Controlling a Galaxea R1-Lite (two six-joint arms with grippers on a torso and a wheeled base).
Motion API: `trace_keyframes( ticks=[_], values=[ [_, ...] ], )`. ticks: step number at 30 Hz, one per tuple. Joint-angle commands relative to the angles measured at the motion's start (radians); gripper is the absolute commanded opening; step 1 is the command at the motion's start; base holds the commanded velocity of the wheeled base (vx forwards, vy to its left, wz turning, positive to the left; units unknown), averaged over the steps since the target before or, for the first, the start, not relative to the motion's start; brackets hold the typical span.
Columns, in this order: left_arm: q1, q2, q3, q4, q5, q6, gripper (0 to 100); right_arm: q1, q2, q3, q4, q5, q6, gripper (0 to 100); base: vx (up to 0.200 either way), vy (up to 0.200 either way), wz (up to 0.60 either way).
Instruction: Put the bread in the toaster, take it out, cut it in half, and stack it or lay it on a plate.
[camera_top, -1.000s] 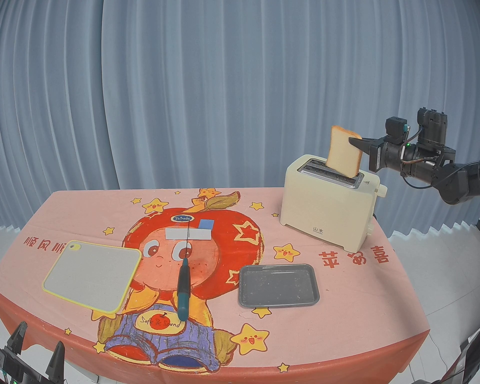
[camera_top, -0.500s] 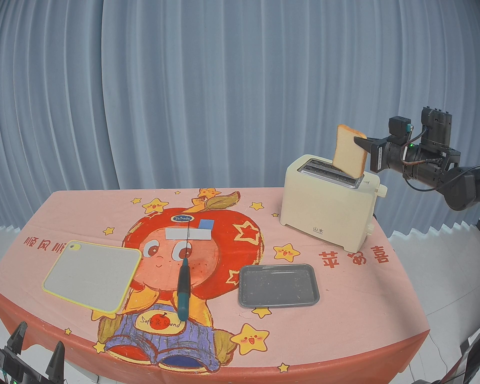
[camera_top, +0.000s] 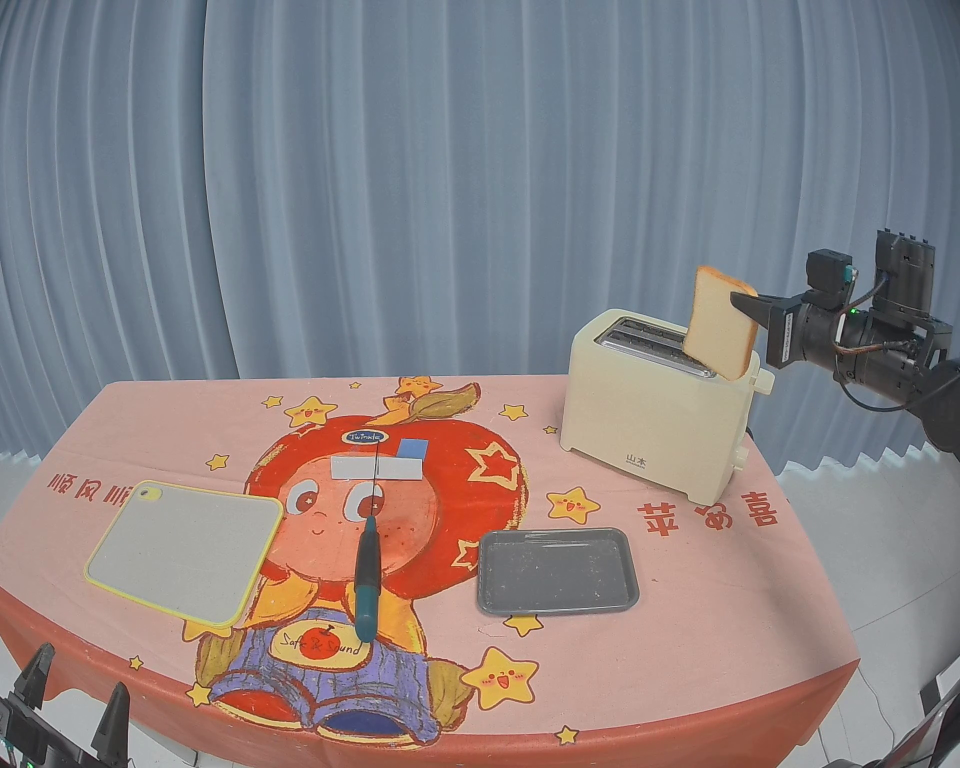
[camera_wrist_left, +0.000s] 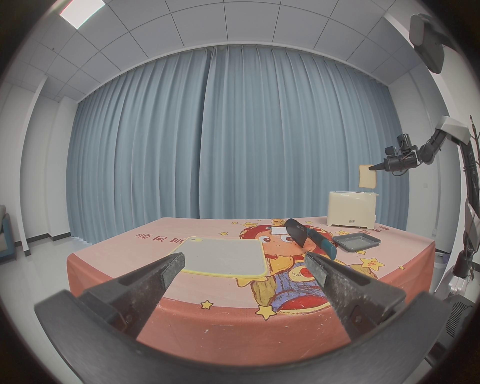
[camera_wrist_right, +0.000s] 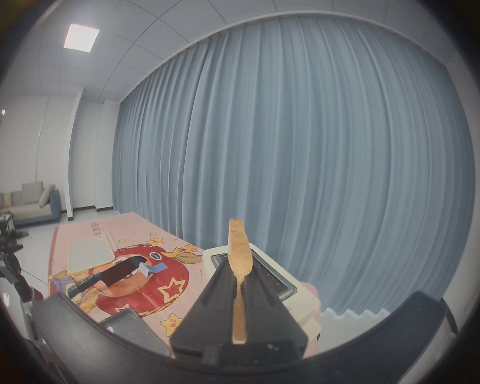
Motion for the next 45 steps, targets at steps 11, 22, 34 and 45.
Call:
trace_keyframes(
  ticks=[11, 22, 34, 45],
  values=[
    [0.0, 0.0, 0.018, 0.0, 0.0, 0.0, 100, 0.047, -0.16, 0.251, -0.143, -0.003, 0.028, 0, 0.0, 0.0, 0.0],
    [0.0, 0.0, 0.018, 0.0, 0.0, 0.0, 100, 0.054, -0.169, 0.472, -0.453, -0.006, 0.048, 0, 0.0, 0.0, 0.0],
    [0.002, 0.0, 0.018, 0.0, 0.0, 0.0, 100, 0.053, -0.301, 0.616, -0.562, -0.008, 0.073, 0, 0.0, 0.0, 0.0],
    [0.002, 0.0, 0.018, 0.0, 0.0, 0.0, 100, 0.054, -0.307, 0.707, -0.577, -0.005, 0.07, 0, 0.0, 0.0, 0.0]
  ],
)
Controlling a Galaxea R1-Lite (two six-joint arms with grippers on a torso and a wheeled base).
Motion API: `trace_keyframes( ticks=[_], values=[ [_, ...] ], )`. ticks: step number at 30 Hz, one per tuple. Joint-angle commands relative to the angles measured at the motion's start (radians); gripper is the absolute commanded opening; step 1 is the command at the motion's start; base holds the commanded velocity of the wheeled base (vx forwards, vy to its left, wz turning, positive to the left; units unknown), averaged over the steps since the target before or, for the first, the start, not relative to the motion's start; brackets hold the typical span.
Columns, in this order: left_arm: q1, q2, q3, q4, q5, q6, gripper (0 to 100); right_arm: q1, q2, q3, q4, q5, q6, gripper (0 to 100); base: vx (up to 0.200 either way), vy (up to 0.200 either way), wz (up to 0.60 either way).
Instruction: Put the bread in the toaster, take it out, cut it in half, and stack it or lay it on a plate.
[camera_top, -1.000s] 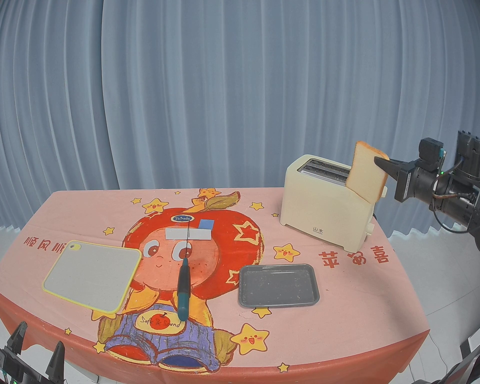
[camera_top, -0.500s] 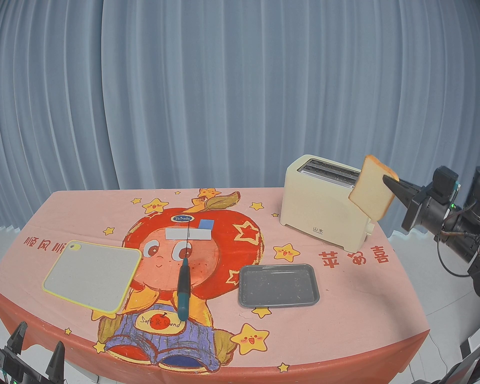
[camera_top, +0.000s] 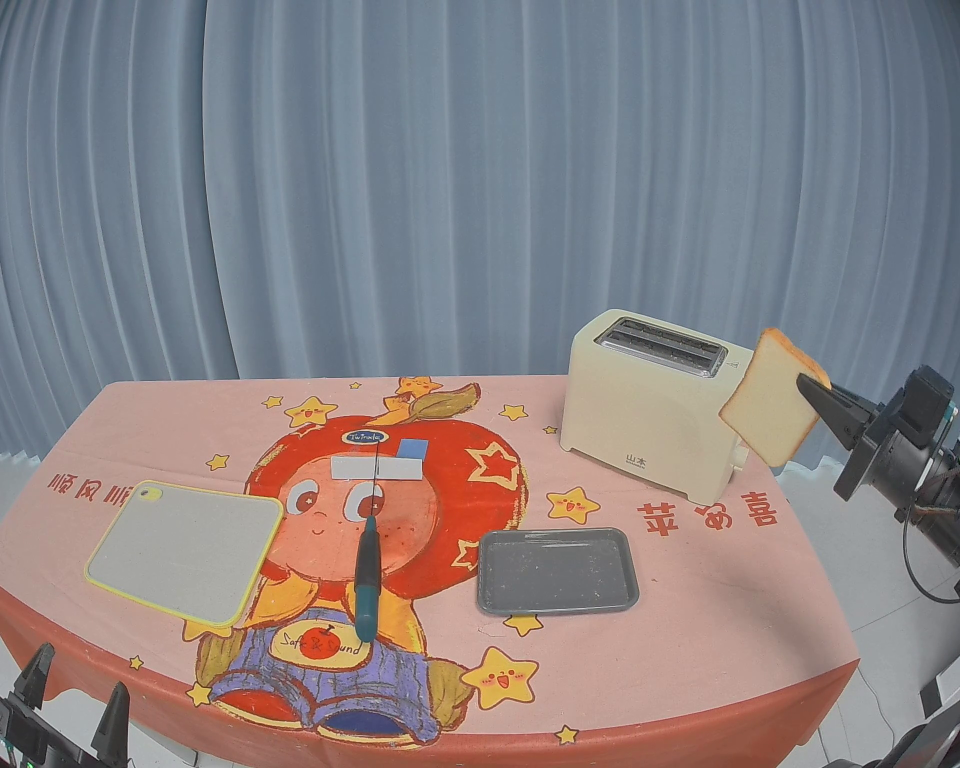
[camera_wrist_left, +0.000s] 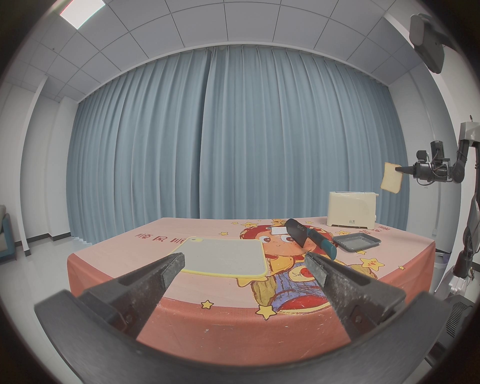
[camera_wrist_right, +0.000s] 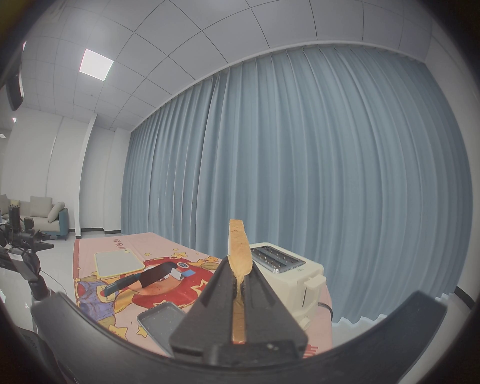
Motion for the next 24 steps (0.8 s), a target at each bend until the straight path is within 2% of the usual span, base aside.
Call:
trace_keyframes(
  ticks=[1, 7, 24],
  values=[
    [0.0, 0.0, 0.018, 0.0, 0.0, 0.0, 100, 0.007, -0.009, 0.027, -0.002, 0.003, -0.004, 0, 0.0, 0.0, 0.0],
    [0.0, 0.0, 0.018, 0.0, 0.0, 0.0, 100, 0.048, -0.02, 0.016, -0.006, 0.001, -0.006, 0, 0.0, 0.0, 0.0],
    [0.0, 0.0, 0.018, 0.0, 0.004, -0.002, 100, 0.052, -0.081, 0.051, -0.005, 0.003, -0.038, 0, 0.0, 0.0, 0.0]
  ],
)
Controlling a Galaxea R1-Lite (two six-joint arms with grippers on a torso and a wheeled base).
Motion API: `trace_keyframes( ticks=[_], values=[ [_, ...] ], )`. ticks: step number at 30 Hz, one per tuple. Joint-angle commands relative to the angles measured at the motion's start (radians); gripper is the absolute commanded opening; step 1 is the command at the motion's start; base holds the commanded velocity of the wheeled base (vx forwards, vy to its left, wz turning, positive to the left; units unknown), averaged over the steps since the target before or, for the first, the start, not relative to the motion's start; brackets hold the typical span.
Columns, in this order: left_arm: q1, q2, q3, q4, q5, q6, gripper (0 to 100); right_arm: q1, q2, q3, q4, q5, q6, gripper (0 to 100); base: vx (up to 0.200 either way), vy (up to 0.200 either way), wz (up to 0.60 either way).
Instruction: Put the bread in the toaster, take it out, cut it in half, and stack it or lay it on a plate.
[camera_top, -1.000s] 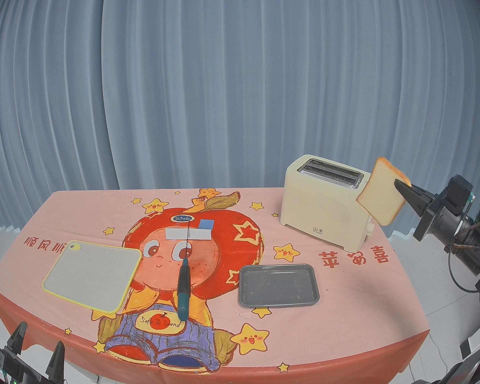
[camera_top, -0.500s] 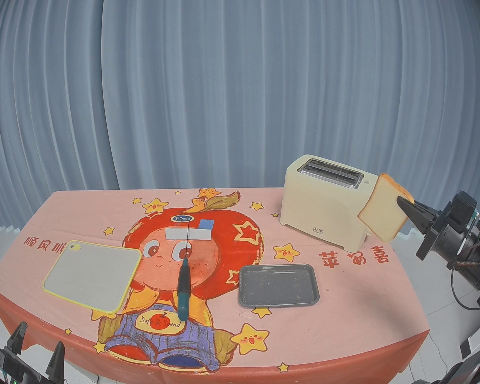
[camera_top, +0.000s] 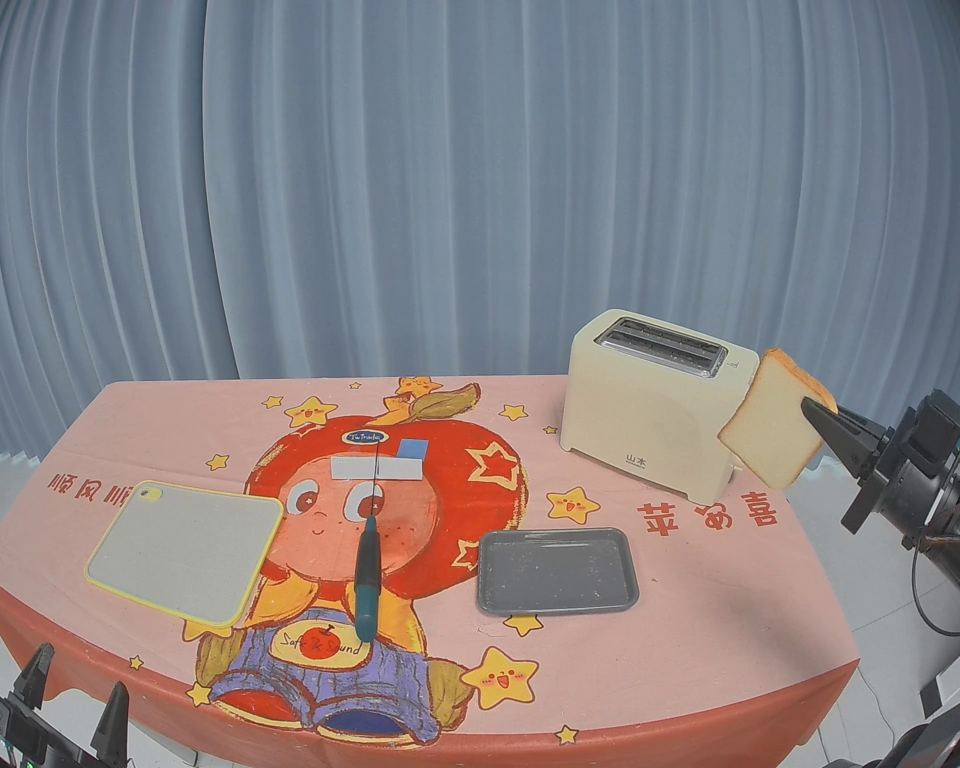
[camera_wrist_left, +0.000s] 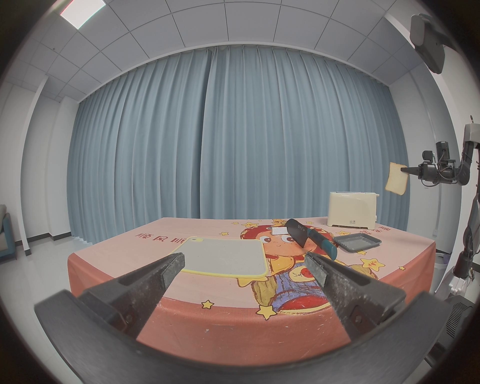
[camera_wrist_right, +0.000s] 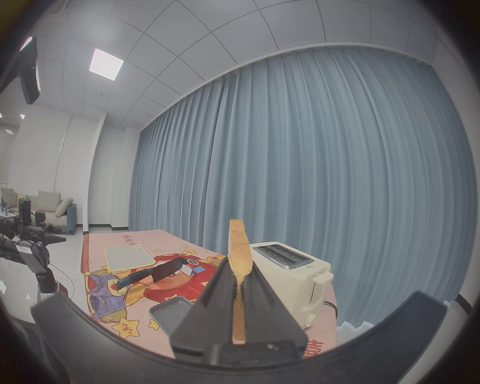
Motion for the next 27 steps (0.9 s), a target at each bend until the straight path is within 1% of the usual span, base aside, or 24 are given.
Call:
trace_keyframes(
  ticks=[1, 4, 16, 20, 22, 24, 27],
  values=[
    [0.0, 0.0, 0.018, 0.0, 0.0, -0.002, 100, 0.0, -0.011, -0.001, 0.0, 0.001, -0.001, 0, 0.0, 0.0, 0.0],
    [0.0, 0.0, 0.018, 0.0, 0.002, -0.002, 100, 0.002, -0.012, -0.002, 0.0, 0.001, -0.001, 0, 0.0, 0.0, 0.0],
    [-0.001, 0.0, 0.018, 0.0, 0.003, -0.005, 100, 0.0, -0.008, 0.002, 0.001, 0.001, -0.001, 0, -0.2, 0.0, 0.0],
    [0.0, 0.0, 0.018, 0.0, 0.002, -0.002, 100, 0.0, -0.003, 0.004, 0.007, 0.003, -0.003, 0, -0.2, 0.0, 0.0],
    [0.0, 0.0, 0.018, 0.0, 0.002, -0.002, 100, 0.0, -0.002, 0.005, 0.007, 0.001, -0.004, 0, 0.0, 0.0, 0.0],
    [-0.001, 0.0, 0.018, 0.0, 0.002, -0.002, 100, 0.0, -0.002, 0.008, 0.009, 0.001, -0.022, 0, 0.0, 0.0, 0.0],
    [-0.001, 0.0, 0.018, 0.0, 0.002, -0.002, 100, 0.0, -0.002, 0.007, 0.009, 0.001, -0.027, 0, 0.0, 0.0, 0.0]
  ],
)
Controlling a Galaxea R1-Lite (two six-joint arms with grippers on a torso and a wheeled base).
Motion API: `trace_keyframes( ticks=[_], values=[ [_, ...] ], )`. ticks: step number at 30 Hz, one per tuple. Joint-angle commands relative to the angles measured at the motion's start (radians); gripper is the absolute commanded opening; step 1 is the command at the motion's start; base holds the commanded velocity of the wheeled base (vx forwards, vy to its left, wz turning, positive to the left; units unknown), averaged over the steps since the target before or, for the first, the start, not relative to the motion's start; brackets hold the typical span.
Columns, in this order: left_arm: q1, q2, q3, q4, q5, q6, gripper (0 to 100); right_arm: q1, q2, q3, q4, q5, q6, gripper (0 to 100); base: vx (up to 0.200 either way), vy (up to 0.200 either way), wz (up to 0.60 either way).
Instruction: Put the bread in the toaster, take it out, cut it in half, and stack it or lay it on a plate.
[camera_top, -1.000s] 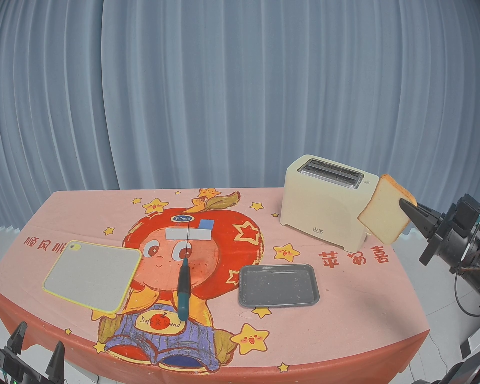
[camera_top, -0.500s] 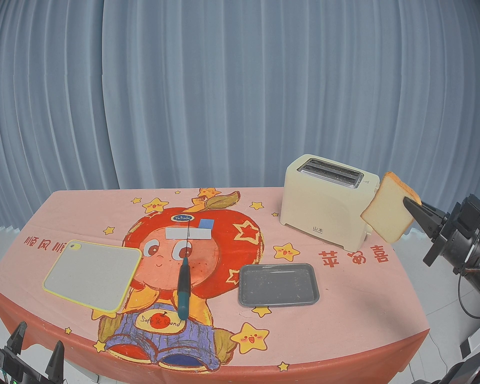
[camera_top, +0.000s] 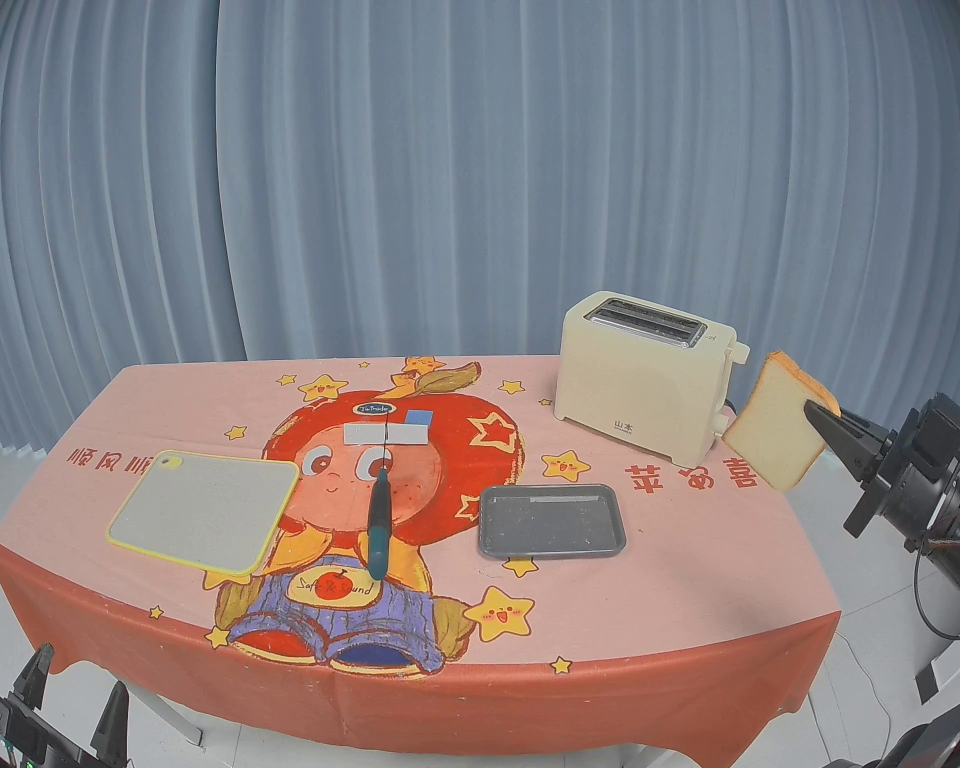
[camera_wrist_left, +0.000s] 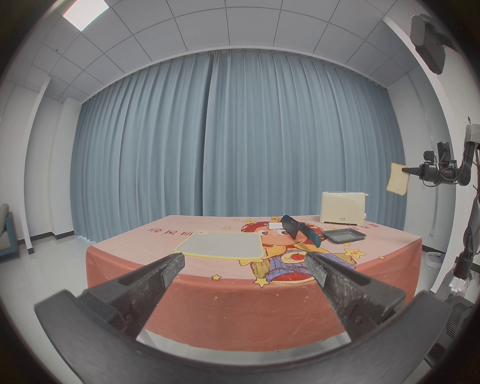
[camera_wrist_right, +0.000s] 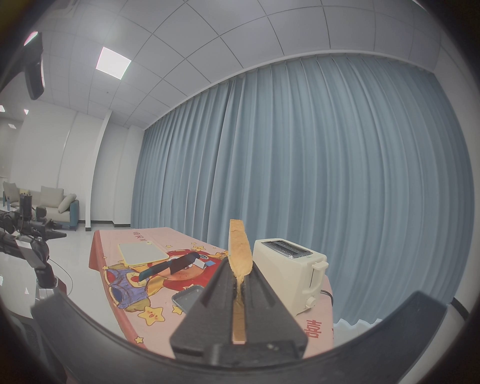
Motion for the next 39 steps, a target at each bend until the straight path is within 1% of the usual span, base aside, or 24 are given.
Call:
trace_keyframes(
  ticks=[1, 14, 24, 26, 29, 39],
  values=[
    [0.001, 0.0, 0.018, 0.0, 0.0, 0.0, 100, 0.0, 0.006, 0.001, -0.001, 0.0, -0.003, 0, 0.0, 0.0, 0.0],
    [0.001, 0.0, 0.018, 0.0, 0.0, -0.002, 100, 0.002, 0.001, 0.002, 0.0, 0.002, -0.004, 0, 0.0, 0.0, 0.0],
    [0.001, 0.0, 0.018, 0.0, 0.0, 0.0, 100, 0.002, 0.006, 0.005, 0.002, 0.002, -0.006, 0, 0.0, 0.2, 0.0],
    [-0.001, 0.0, 0.018, 0.0, 0.0, -0.002, 100, 0.002, 0.004, 0.007, 0.002, 0.002, -0.021, 0, 0.0, 0.2, 0.0],
    [-0.001, 0.0, 0.018, 0.0, 0.0, -0.002, 100, 0.002, 0.006, 0.01, 0.002, 0.002, -0.032, 0, 0.0, 0.2, 0.0],
    [-0.001, 0.0, 0.018, 0.0, 0.0, -0.002, 100, 0.002, 0.007, 0.013, 0.002, 0.002, -0.032, 0, 0.0, 0.2, 0.0]
  ],
)
